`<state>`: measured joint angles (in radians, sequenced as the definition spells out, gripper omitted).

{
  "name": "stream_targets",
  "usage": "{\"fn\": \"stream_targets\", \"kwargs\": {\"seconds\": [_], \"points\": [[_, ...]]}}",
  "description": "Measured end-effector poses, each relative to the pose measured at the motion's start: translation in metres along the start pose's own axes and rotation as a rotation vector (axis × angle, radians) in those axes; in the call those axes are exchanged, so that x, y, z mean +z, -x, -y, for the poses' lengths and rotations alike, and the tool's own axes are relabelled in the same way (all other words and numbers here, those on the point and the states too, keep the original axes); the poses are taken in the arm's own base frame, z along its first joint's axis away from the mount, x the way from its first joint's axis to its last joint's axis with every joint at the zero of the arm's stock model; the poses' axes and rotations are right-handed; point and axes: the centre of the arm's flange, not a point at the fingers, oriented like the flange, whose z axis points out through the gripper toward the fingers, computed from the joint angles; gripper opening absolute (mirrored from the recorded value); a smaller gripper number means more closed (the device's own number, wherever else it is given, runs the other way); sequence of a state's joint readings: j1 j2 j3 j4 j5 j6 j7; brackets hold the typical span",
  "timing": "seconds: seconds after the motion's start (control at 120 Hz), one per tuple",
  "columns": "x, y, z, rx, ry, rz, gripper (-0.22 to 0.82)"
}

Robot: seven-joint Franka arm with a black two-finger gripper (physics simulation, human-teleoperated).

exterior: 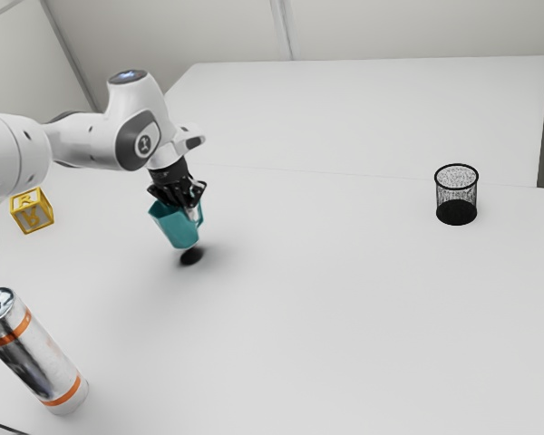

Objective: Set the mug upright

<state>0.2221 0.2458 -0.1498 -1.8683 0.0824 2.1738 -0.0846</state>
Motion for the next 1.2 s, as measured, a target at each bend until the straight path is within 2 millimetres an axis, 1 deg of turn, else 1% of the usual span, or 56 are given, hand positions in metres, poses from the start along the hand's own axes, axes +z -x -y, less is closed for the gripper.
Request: {"fn": "stream_targets", "kwargs": {"seconds": [0.258, 0.408, 0.55, 0.592, 0.667, 0.742, 0.8, 0.85, 0.908, 0.958, 1.033, 1.1, 1.2], "points": [[0.034, -0.006, -0.006, -0.085, 0.004, 0.004, -0.18], [0.043, -0.008, -0.006, -0.126, 0.006, 0.006, -0.18], [0.037, -0.008, -0.007, -0.149, 0.007, -0.003, 0.14], [0.028, -0.008, -0.010, -0.150, 0.006, -0.016, 0.22], [0.004, -0.007, -0.014, -0.154, 0.005, -0.045, 0.34], [-0.016, -0.005, -0.017, -0.157, 0.003, -0.065, 0.42], [-0.029, -0.002, -0.027, -0.148, 0.005, -0.075, 0.46], [-0.043, 0.001, -0.033, -0.142, 0.004, -0.085, 0.49], [-0.061, 0.006, -0.046, -0.124, 0.002, -0.096, 0.52], [-0.072, 0.010, -0.055, -0.107, 0.000, -0.099, 0.54], [-0.088, 0.014, -0.063, -0.080, -0.007, -0.101, 0.56], [-0.112, 0.021, -0.067, -0.051, -0.029, -0.113, 0.57], [-0.147, 0.038, -0.077, -0.004, -0.063, -0.122, 0.58]]}}
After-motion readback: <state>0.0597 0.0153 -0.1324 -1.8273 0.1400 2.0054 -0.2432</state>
